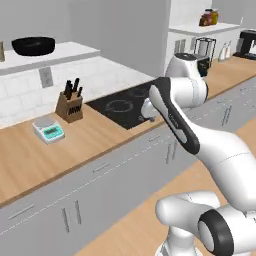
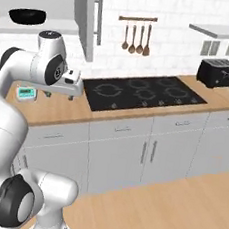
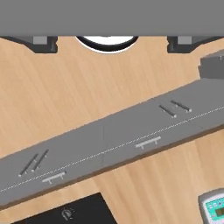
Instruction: Gather all objects into one cabinet and sort the glasses and bowls to opposite sides.
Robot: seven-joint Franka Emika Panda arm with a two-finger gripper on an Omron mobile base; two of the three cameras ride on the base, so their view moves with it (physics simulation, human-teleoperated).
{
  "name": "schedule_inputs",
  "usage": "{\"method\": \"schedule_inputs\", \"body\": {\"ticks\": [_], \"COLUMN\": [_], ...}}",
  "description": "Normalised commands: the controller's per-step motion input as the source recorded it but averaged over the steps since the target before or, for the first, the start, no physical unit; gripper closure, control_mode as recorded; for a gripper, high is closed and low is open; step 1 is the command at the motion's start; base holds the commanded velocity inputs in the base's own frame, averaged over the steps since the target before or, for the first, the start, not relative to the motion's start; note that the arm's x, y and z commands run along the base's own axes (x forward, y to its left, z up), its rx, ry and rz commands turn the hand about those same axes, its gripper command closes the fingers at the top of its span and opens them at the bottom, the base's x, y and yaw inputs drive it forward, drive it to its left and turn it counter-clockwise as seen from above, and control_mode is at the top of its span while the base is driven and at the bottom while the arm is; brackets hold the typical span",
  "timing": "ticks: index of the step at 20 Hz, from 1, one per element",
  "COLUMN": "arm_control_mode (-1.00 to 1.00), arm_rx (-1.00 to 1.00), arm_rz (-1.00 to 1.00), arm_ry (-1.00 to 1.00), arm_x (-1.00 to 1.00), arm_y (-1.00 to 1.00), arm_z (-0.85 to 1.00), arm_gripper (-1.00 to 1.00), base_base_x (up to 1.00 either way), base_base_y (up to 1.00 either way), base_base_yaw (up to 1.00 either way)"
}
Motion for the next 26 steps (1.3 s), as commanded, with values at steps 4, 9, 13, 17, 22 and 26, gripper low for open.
{"method": "schedule_inputs", "body": {"ticks": [4,9,13,17,22,26], "arm_control_mode": [1.0,1.0,1.0,1.0,1.0,1.0], "arm_rx": [0.0,0.0,0.0,0.0,0.0,0.0], "arm_rz": [0.0,0.0,0.0,0.0,0.0,0.0], "arm_ry": [0.0,0.0,0.0,0.0,0.0,0.0], "arm_x": [0.0,0.0,0.0,0.0,0.0,0.0], "arm_y": [0.0,0.0,0.0,0.0,0.0,0.0], "arm_z": [0.0,0.0,0.0,0.0,0.0,0.0], "arm_gripper": [-1.0,-1.0,-1.0,-1.0,-1.0,-1.0], "base_base_x": [-0.02,0.0,0.01,0.66,1.0,1.0], "base_base_y": [0.0,0.07,0.01,-0.11,-0.25,-0.07], "base_base_yaw": [-0.89,-0.83,-0.81,-0.51,-0.26,-0.19]}}
